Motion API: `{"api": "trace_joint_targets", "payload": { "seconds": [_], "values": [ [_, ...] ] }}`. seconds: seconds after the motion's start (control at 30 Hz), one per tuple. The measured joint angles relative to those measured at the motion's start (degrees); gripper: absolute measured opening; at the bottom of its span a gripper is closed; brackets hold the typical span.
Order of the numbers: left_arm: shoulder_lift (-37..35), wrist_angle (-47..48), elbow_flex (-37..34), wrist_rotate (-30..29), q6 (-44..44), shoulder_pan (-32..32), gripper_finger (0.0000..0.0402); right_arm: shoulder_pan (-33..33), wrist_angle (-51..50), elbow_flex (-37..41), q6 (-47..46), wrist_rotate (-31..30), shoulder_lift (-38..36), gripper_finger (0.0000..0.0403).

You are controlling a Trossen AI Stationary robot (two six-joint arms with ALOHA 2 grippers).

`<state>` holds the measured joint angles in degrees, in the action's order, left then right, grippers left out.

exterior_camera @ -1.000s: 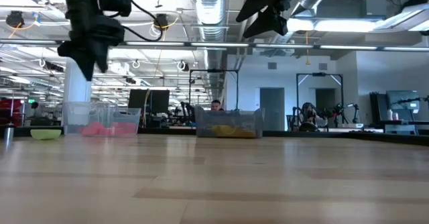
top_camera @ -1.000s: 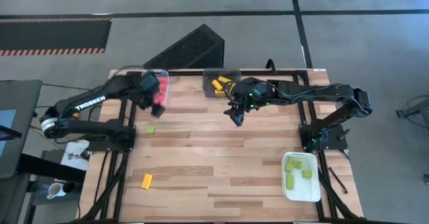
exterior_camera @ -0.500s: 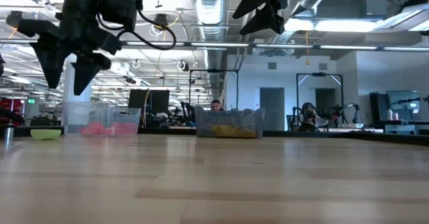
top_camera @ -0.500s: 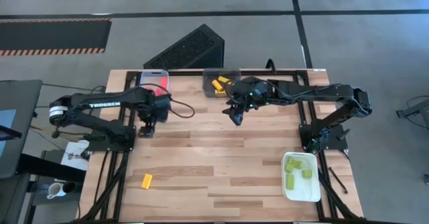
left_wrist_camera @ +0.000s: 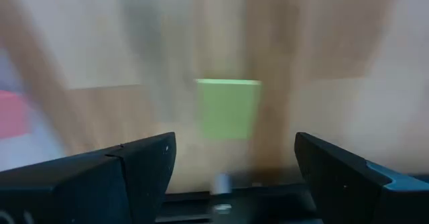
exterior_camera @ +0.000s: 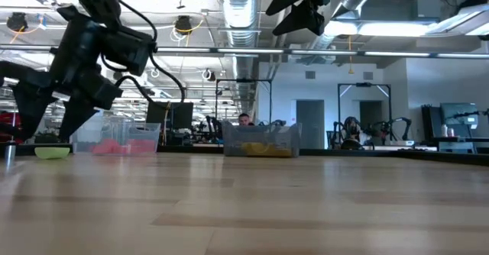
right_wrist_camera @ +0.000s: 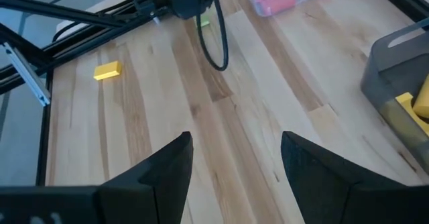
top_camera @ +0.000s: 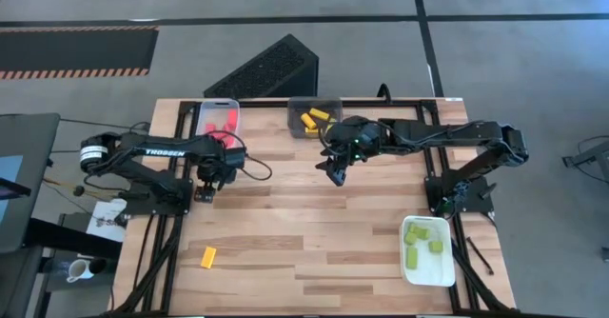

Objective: Sort & place blocks by color
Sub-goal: Put the green block into the white bin

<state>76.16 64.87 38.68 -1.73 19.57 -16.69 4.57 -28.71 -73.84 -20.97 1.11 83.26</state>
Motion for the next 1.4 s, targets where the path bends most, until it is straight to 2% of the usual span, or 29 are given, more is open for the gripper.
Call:
{"api": "trace_joint_targets", "payload": {
  "seconds": [0.1,0.33,0.47,0.63,0.83,0.97,1.13,1.27,1.4],
  "values": [
    [0.0,-1.7,-0.2,-3.0,-0.3,0.0,0.0286,0.1,0.0,0.0,0.0,0.0,0.0,0.0249],
    [1.0,-5.0,-0.2,-1.9,1.9,-0.1,0.0286,0.4,0.0,0.0,0.0,0.0,0.0,0.0249],
    [4.8,-4.9,-0.2,-0.6,2.6,-0.1,0.0286,0.4,0.0,0.0,0.0,0.0,0.0,0.0249],
    [10.2,-6.4,-0.2,-2.0,2.5,-0.1,0.0286,0.0,-0.1,0.0,-0.1,0.0,0.0,0.0249],
    [12.3,-6.8,0.1,-2.8,2.2,-0.1,0.0282,-0.1,-1.6,0.0,-0.5,0.0,0.0,0.0249],
    [11.9,-7.0,0.0,-3.1,2.2,-0.1,0.0245,-0.1,-2.5,0.0,-0.6,-0.1,0.0,0.0249],
    [11.9,-6.7,0.7,-3.0,2.2,-0.1,0.0160,-0.1,-2.7,0.0,-0.6,0.0,0.0,0.0249],
    [12.0,-5.5,3.2,2.5,1.9,-0.1,0.0097,-0.1,-2.7,0.0,-0.6,0.0,0.0,0.0249],
    [12.0,-4.0,8.0,9.6,0.0,-0.1,0.0087,-0.1,-4.2,0.0,-0.6,0.0,0.0,0.0249]
  ]
}}
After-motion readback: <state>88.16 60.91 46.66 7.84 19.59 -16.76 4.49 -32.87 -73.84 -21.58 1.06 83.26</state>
